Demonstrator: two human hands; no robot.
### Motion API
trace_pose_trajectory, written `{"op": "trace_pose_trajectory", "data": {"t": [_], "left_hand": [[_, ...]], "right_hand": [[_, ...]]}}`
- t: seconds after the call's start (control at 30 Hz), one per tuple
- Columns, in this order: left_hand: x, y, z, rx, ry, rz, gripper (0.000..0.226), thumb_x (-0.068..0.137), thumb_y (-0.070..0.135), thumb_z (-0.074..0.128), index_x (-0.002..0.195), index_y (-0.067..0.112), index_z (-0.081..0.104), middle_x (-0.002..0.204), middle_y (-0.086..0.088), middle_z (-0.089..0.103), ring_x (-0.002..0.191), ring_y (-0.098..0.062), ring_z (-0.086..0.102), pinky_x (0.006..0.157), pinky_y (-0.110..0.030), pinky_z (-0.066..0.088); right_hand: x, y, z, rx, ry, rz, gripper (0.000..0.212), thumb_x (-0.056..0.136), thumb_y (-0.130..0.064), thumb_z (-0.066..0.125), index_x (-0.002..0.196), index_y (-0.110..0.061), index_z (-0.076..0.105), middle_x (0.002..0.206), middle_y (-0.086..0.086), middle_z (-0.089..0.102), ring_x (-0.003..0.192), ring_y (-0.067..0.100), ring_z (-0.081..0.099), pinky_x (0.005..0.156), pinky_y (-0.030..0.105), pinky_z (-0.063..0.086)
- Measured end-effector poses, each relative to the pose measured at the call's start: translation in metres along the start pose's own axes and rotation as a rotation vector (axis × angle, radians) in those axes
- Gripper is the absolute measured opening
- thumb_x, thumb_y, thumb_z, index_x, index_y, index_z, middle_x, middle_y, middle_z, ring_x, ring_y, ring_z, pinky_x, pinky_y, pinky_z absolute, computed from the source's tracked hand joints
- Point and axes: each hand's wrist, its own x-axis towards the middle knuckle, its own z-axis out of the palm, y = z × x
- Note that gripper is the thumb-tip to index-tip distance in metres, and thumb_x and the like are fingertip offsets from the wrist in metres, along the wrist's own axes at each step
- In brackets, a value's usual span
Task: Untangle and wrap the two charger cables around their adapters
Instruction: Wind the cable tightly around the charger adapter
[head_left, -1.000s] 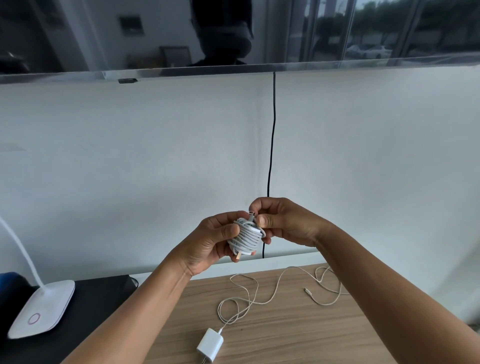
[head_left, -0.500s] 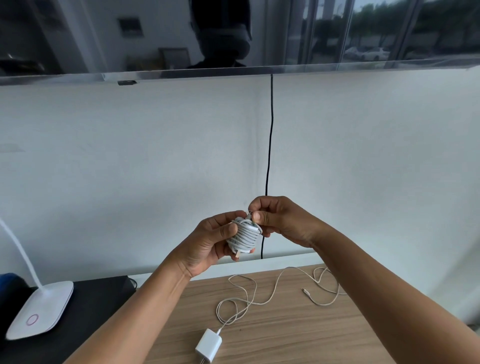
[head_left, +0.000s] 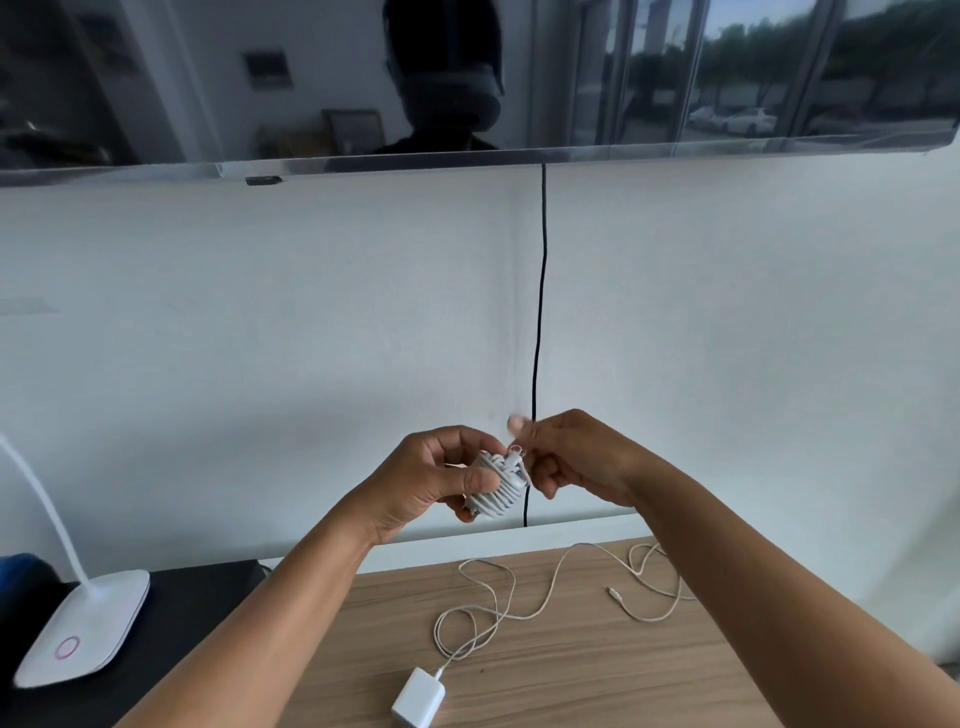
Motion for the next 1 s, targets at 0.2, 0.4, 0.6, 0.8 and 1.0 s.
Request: {"op": "trace_pose_trajectory", "data": {"t": [0.2, 0.4, 0.6, 0.8, 1.0], "left_hand": [[-0.001, -0.001, -0.003, 0.087, -0.009, -0.029, 0.025, 0.068, 0.012, 0.081, 0.088, 0.024, 0.072, 0.089, -0.008, 0.070, 0.074, -0.024, 0.066, 0.058, -0.034, 0.054], [0.000, -0.005, 0.001, 0.205, -0.016, -0.050, 0.034, 0.071, 0.005, 0.084, 0.094, 0.022, 0.065, 0.092, -0.014, 0.070, 0.073, -0.024, 0.065, 0.059, -0.035, 0.053], [0.000, -0.017, 0.005, 0.355, 0.070, -0.098, 0.055, 0.062, 0.013, 0.091, 0.101, 0.025, 0.054, 0.097, -0.005, 0.072, 0.068, -0.019, 0.066, 0.056, -0.030, 0.052], [0.000, -0.031, 0.006, 0.391, 0.156, -0.107, 0.046, 0.061, 0.020, 0.092, 0.098, 0.025, 0.066, 0.093, 0.000, 0.074, 0.066, -0.015, 0.067, 0.057, -0.031, 0.053], [-0.001, -0.032, 0.006, 0.364, 0.147, -0.129, 0.037, 0.063, 0.016, 0.091, 0.093, 0.019, 0.070, 0.093, -0.002, 0.074, 0.067, -0.016, 0.066, 0.056, -0.031, 0.051]], "right_hand": [[-0.005, -0.006, -0.014, -0.093, -0.119, 0.072, 0.040, 0.083, -0.029, 0.072, 0.104, 0.004, 0.071, 0.088, 0.016, 0.070, 0.065, 0.023, 0.063, 0.060, 0.030, 0.051], [-0.004, -0.012, -0.011, -0.256, -0.119, 0.180, 0.030, 0.079, -0.024, 0.078, 0.097, -0.001, 0.074, 0.086, 0.013, 0.071, 0.071, 0.022, 0.066, 0.059, 0.027, 0.050], [0.004, -0.010, 0.004, -0.464, -0.018, 0.275, 0.021, 0.079, -0.019, 0.073, 0.091, -0.003, 0.072, 0.079, 0.005, 0.071, 0.067, 0.016, 0.069, 0.053, 0.022, 0.049], [0.013, 0.001, 0.025, -0.641, 0.140, 0.174, 0.008, 0.074, -0.012, 0.066, 0.068, -0.010, 0.061, 0.060, 0.008, 0.062, 0.051, 0.015, 0.054, 0.048, 0.022, 0.044], [0.014, 0.007, 0.023, -0.490, 0.160, 0.112, 0.006, 0.076, -0.009, 0.065, 0.070, -0.008, 0.065, 0.062, 0.004, 0.060, 0.054, 0.014, 0.054, 0.046, 0.023, 0.045]]}}
